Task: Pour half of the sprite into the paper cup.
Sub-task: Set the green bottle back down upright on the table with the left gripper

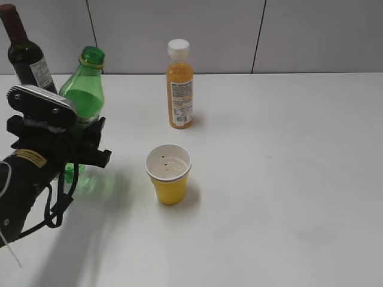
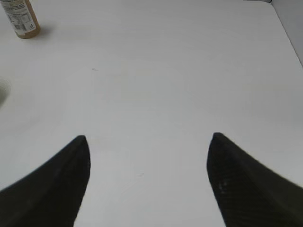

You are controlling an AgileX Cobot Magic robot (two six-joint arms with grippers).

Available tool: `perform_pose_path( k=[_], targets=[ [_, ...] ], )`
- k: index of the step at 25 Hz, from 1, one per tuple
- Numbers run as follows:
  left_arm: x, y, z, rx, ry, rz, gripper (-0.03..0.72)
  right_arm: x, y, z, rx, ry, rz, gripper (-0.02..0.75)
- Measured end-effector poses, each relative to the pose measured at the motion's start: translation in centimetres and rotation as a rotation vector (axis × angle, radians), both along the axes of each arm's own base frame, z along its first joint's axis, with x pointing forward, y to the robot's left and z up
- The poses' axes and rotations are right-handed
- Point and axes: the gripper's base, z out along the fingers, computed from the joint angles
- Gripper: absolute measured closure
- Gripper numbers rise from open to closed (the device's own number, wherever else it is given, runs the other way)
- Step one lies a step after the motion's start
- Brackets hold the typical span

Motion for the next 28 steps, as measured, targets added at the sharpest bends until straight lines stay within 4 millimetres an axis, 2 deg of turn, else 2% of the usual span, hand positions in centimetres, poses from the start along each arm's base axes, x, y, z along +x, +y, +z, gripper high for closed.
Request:
perform_pose_path(
  k=[6,15,28],
  targets=[
    [1.1,0.9,0.3,-0.149,-0.008,-0.114,0.210,0.0,0.0,0.0,0.000,0.000,0.000,0.160],
    [2.8,4.4,0.4,-0.337,-0.008,-0.019,0.211,0.0,0.0,0.0,0.000,0.000,0.000,0.160],
    [8.8,3.1,-0.3,-0.398,-0.080,-0.076,0.211,0.0,0.0,0.0,0.000,0.000,0.000,0.160]
  ],
)
